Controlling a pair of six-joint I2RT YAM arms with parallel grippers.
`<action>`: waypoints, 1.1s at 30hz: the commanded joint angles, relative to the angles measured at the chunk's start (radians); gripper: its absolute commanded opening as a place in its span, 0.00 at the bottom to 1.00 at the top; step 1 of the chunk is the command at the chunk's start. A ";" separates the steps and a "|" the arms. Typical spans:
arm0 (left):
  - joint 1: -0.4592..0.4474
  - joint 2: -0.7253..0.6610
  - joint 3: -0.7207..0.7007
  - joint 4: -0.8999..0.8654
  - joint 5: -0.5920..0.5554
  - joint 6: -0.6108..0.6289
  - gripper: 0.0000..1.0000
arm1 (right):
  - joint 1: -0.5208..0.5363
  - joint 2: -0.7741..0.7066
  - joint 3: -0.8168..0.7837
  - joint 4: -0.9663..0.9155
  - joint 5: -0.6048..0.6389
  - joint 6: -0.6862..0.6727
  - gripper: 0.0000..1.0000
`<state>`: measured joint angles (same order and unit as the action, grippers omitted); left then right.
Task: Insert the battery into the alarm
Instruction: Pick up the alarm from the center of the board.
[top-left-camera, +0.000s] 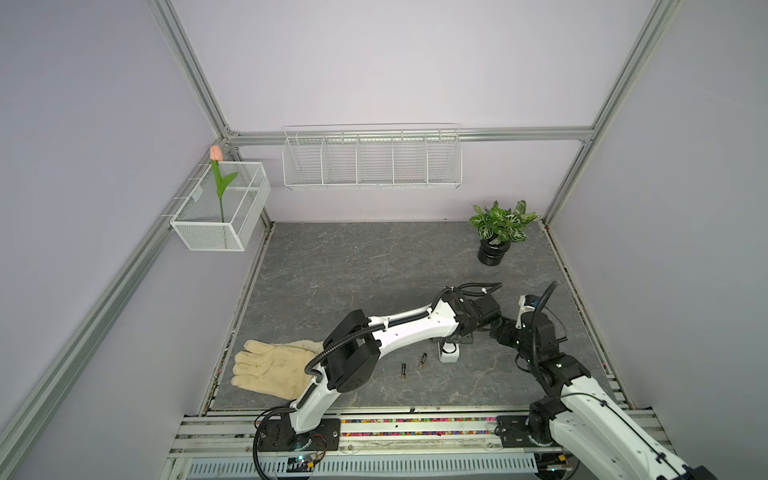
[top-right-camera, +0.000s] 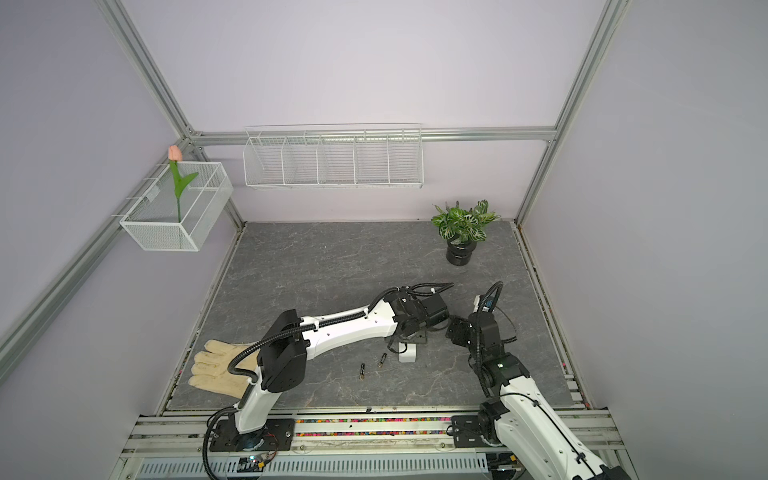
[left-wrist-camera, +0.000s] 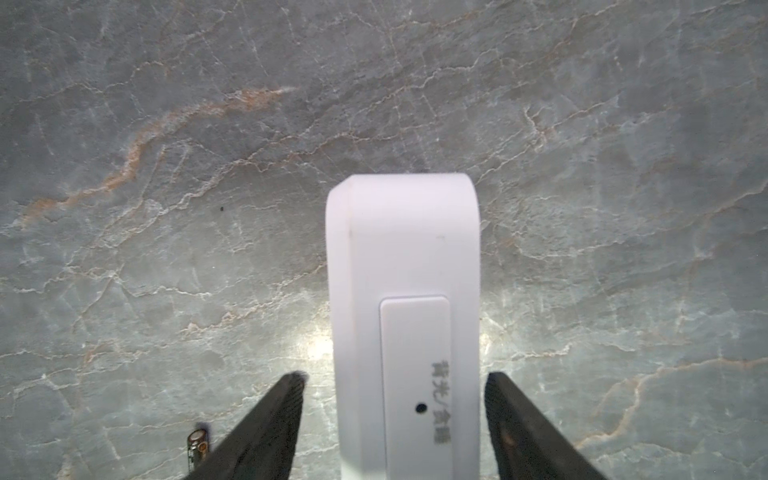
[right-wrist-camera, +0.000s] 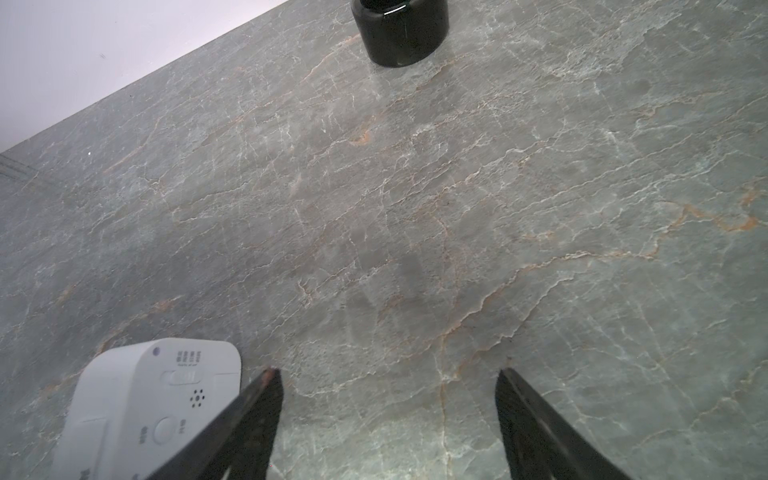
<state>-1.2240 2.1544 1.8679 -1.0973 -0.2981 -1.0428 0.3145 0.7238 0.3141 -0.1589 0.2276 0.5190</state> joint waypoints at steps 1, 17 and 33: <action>0.003 0.024 -0.007 -0.014 -0.010 -0.020 0.69 | -0.005 -0.013 -0.023 0.024 0.007 0.000 0.83; 0.016 0.047 -0.030 0.028 0.035 -0.007 0.55 | -0.004 -0.016 -0.024 0.024 0.005 0.001 0.83; 0.021 0.038 -0.047 0.035 0.031 0.000 0.45 | -0.005 -0.018 -0.026 0.027 0.003 -0.001 0.84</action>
<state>-1.2095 2.1693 1.8435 -1.0470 -0.2611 -1.0386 0.3145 0.7235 0.3134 -0.1585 0.2272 0.5190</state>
